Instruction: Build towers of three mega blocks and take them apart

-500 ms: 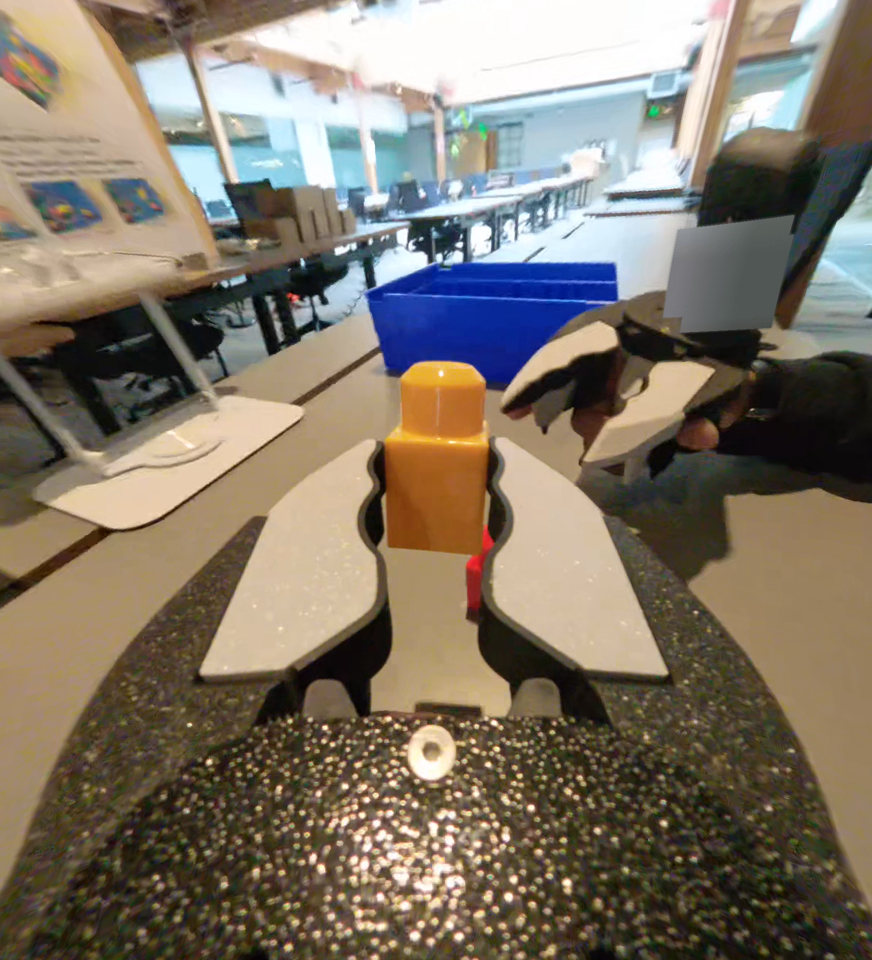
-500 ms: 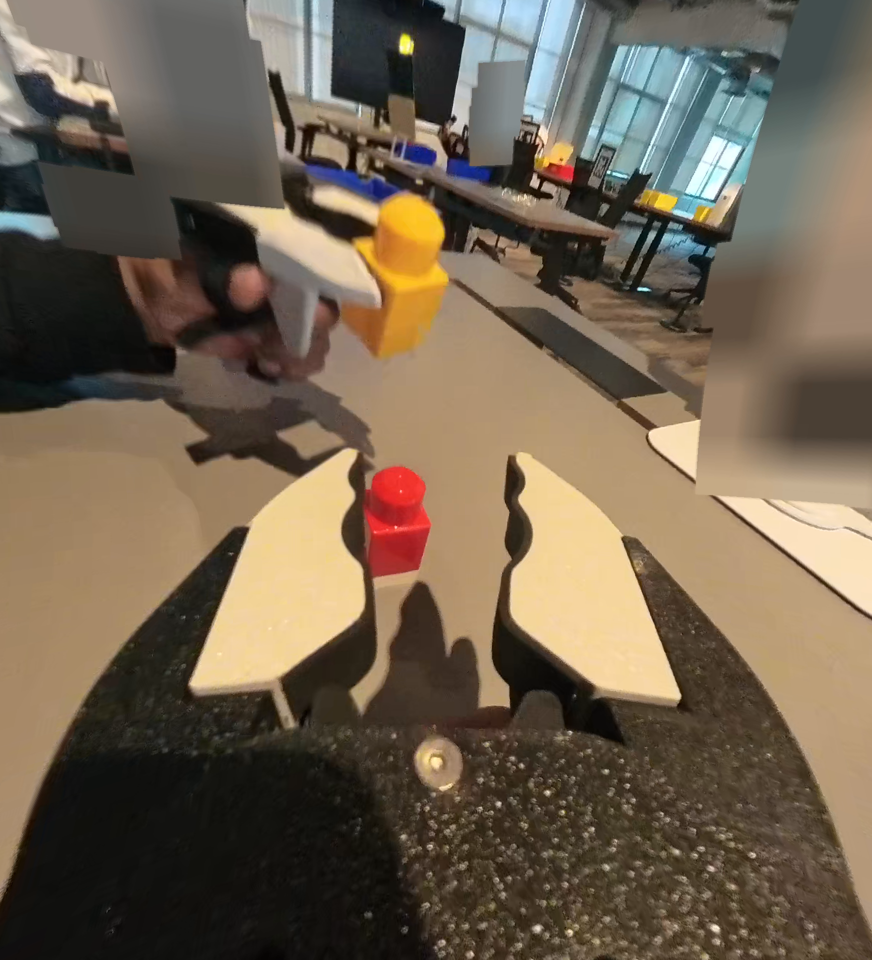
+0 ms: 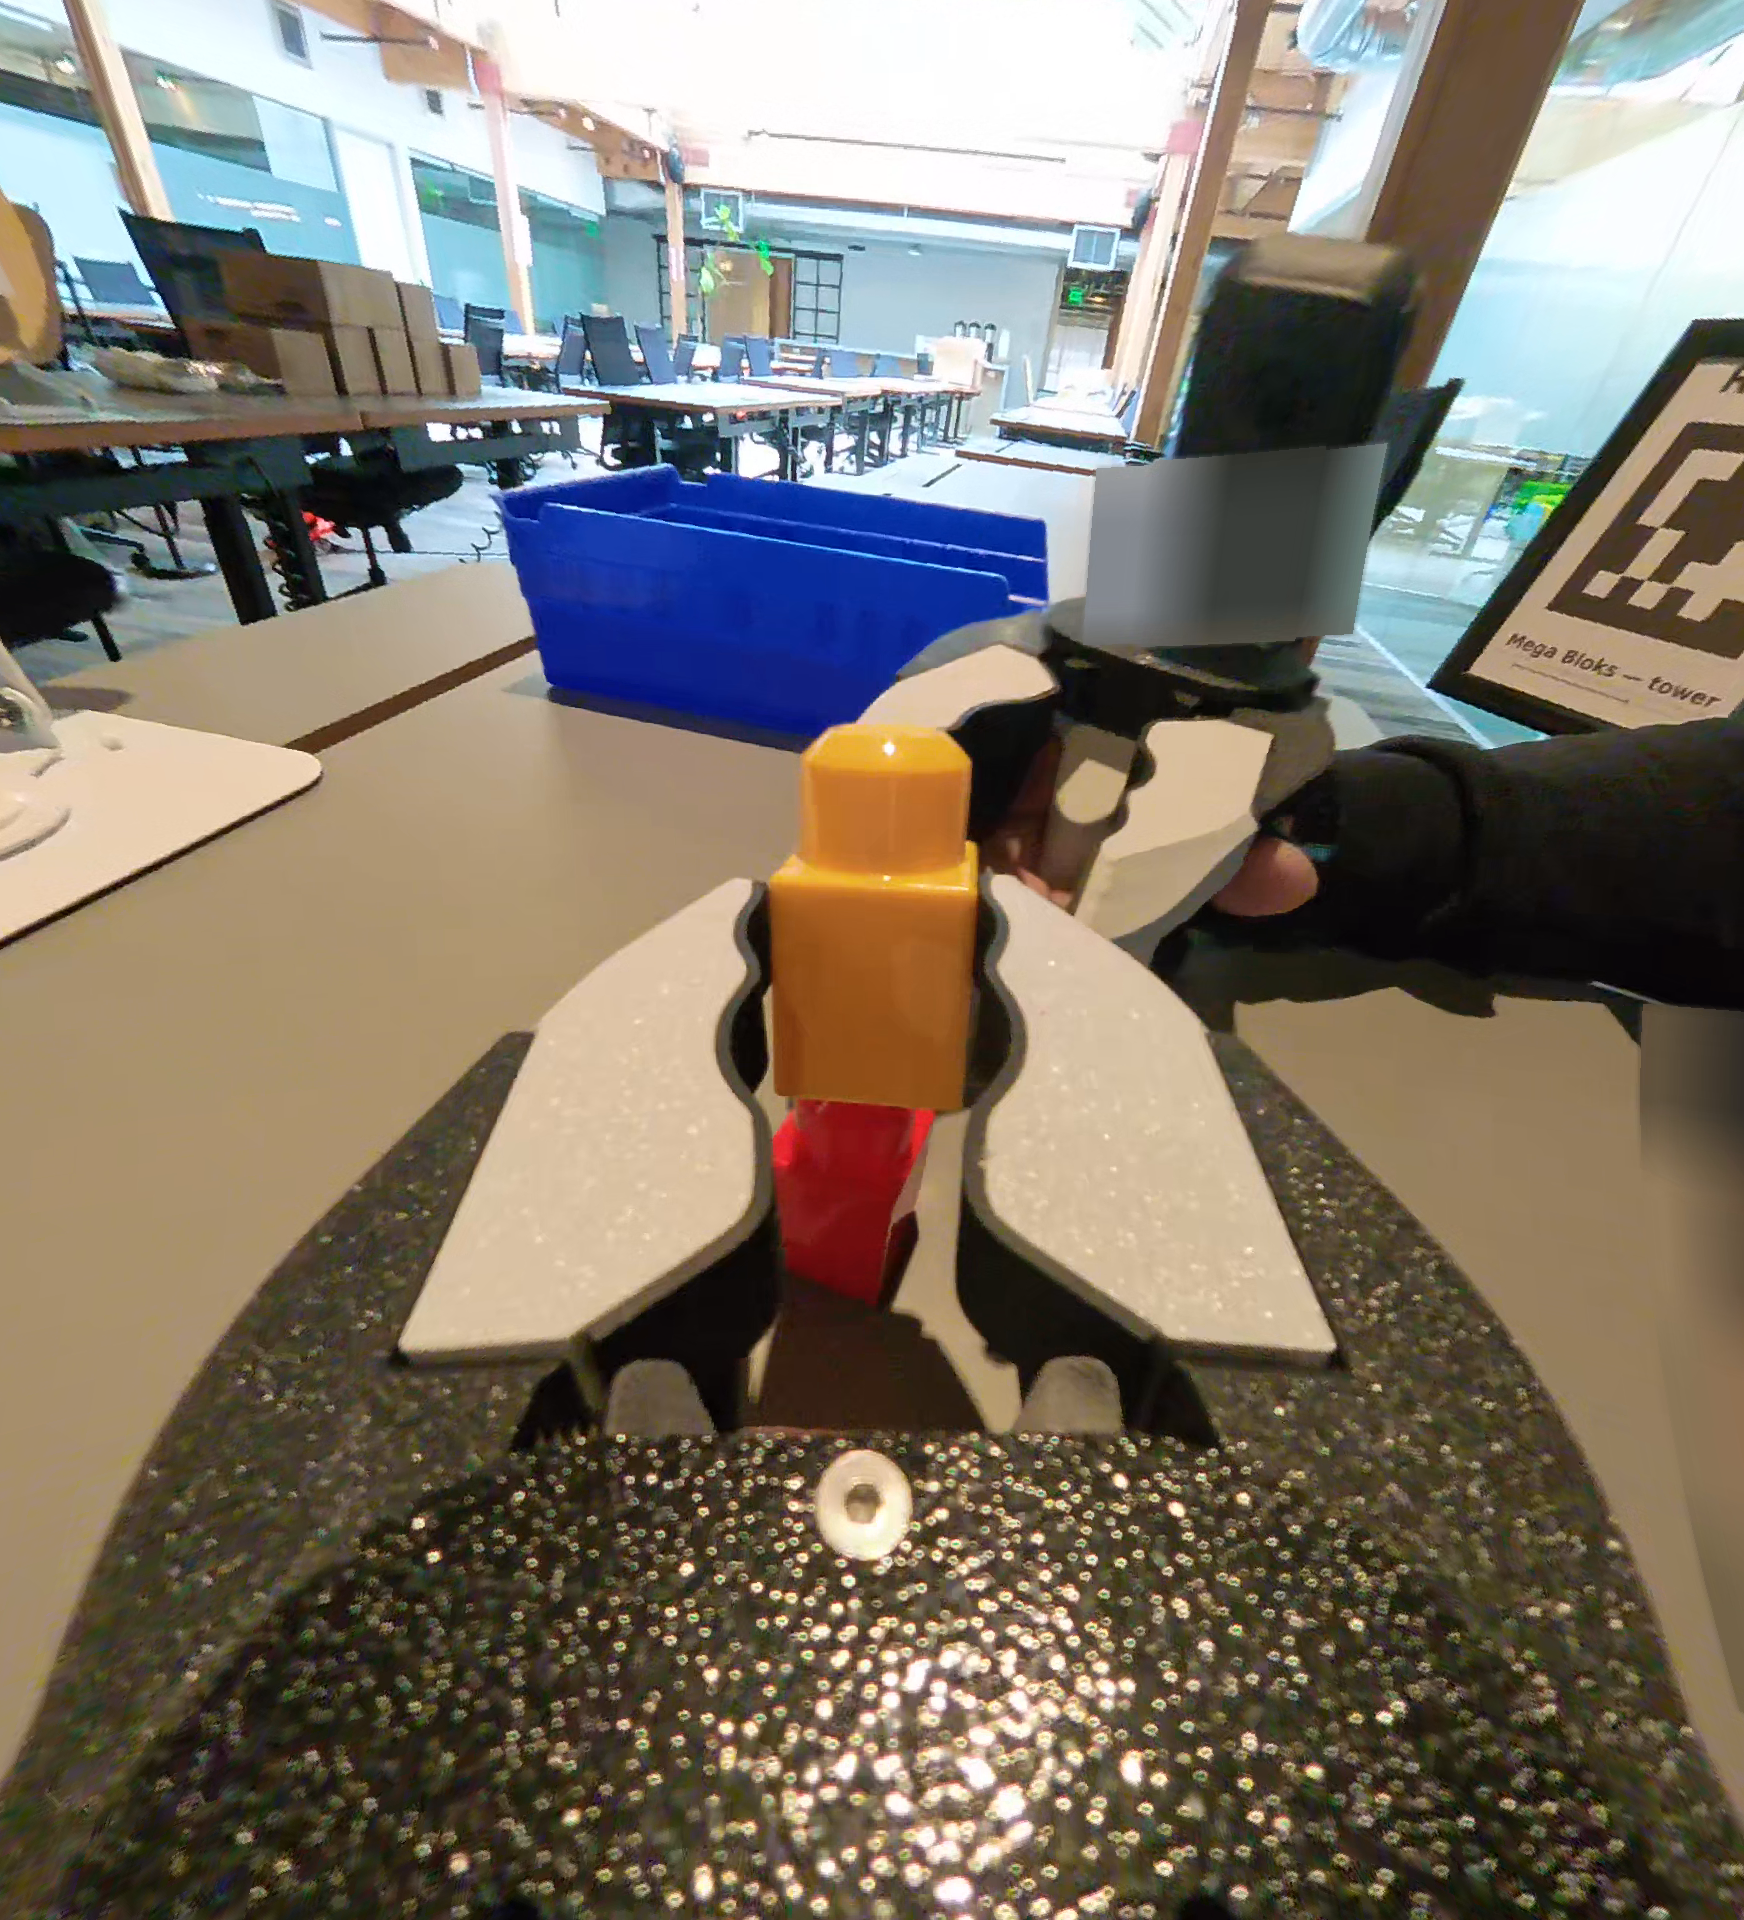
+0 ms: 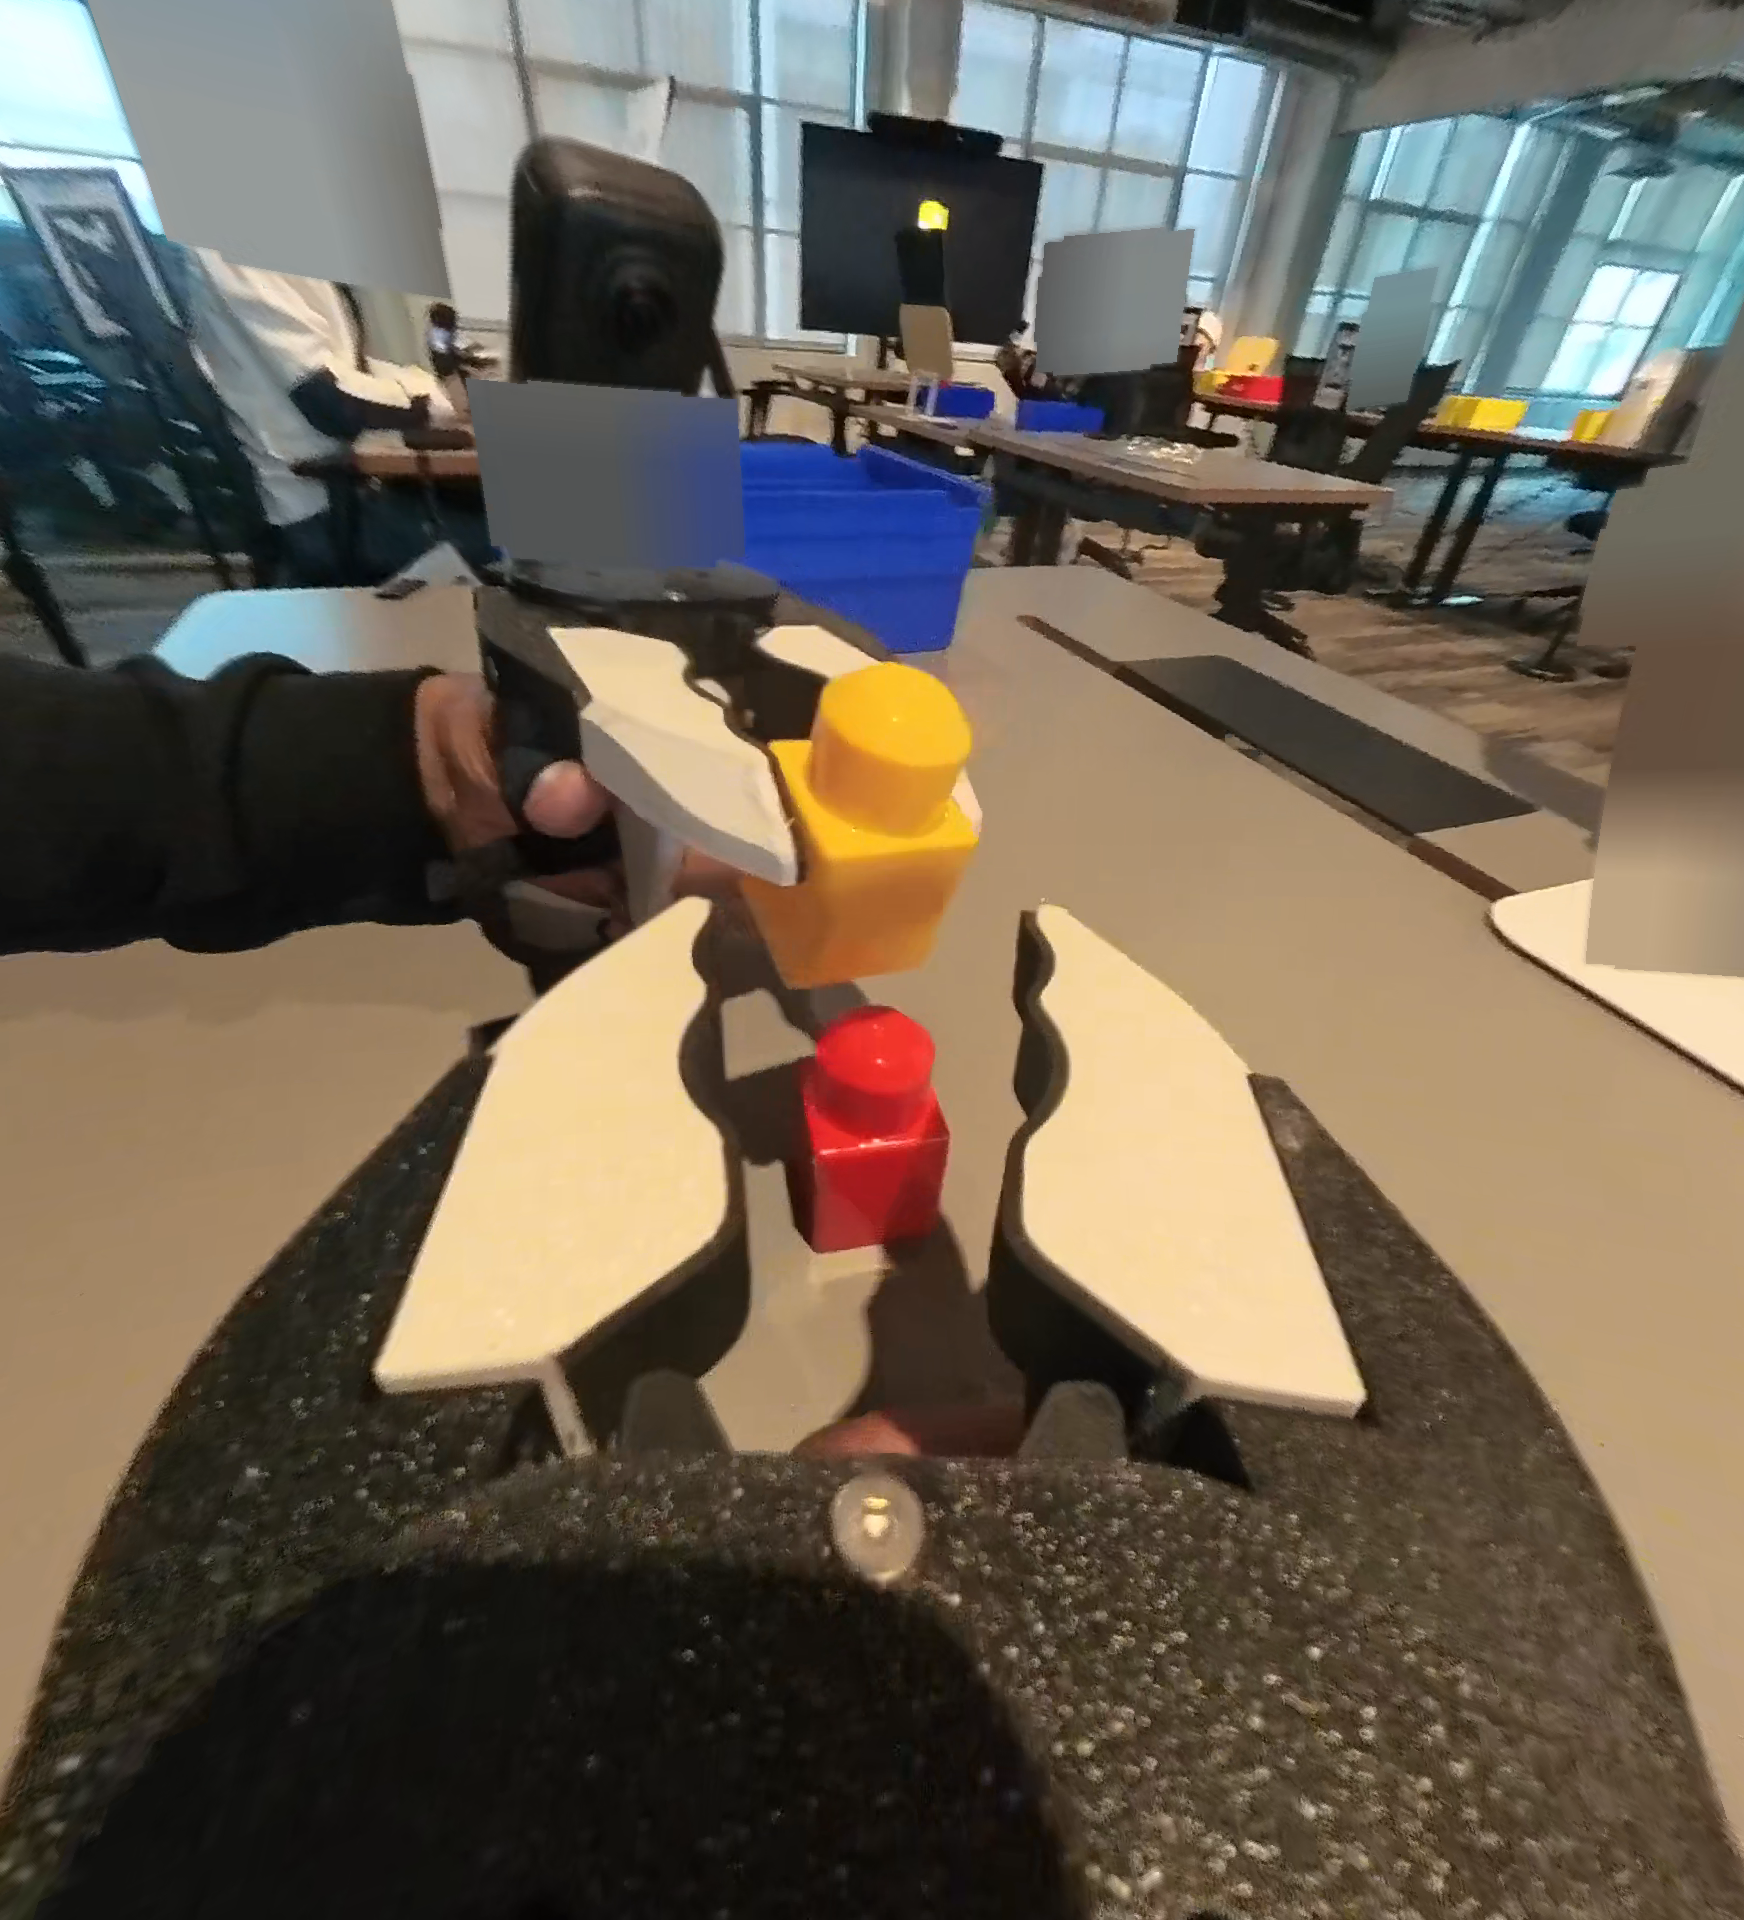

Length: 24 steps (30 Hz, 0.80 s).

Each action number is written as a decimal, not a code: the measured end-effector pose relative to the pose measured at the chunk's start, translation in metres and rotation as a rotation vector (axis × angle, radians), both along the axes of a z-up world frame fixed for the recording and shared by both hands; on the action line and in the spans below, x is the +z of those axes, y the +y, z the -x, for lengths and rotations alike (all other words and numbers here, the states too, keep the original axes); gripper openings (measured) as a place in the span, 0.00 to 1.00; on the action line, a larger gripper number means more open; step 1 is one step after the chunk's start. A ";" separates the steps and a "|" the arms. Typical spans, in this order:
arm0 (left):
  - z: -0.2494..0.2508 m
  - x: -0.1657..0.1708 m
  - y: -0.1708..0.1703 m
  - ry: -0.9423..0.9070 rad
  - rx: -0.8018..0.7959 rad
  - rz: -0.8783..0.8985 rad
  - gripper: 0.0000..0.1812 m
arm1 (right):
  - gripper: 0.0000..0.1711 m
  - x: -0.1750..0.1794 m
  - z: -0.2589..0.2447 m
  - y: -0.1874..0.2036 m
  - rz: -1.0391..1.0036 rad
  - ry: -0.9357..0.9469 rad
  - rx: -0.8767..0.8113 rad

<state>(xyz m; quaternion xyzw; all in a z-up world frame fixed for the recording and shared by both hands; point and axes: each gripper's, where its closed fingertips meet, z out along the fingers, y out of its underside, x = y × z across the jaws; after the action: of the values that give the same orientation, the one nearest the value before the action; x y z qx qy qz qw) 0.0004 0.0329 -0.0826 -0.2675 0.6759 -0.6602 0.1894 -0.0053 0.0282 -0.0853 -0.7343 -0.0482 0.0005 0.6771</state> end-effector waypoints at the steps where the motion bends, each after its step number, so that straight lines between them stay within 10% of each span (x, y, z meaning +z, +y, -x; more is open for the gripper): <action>1: 0.001 -0.001 -0.001 0.006 -0.016 0.000 0.20 | 0.31 -0.002 0.001 0.002 0.003 0.022 0.025; 24: -0.003 -0.017 0.010 0.013 0.063 -0.151 0.21 | 0.19 -0.019 -0.009 0.003 0.159 -0.021 0.000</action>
<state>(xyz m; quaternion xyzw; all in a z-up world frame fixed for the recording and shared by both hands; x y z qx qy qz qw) 0.0033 0.0430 -0.0996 -0.2779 0.7162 -0.5993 0.2252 0.0042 0.0314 -0.1042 -0.7859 -0.0551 -0.0035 0.6159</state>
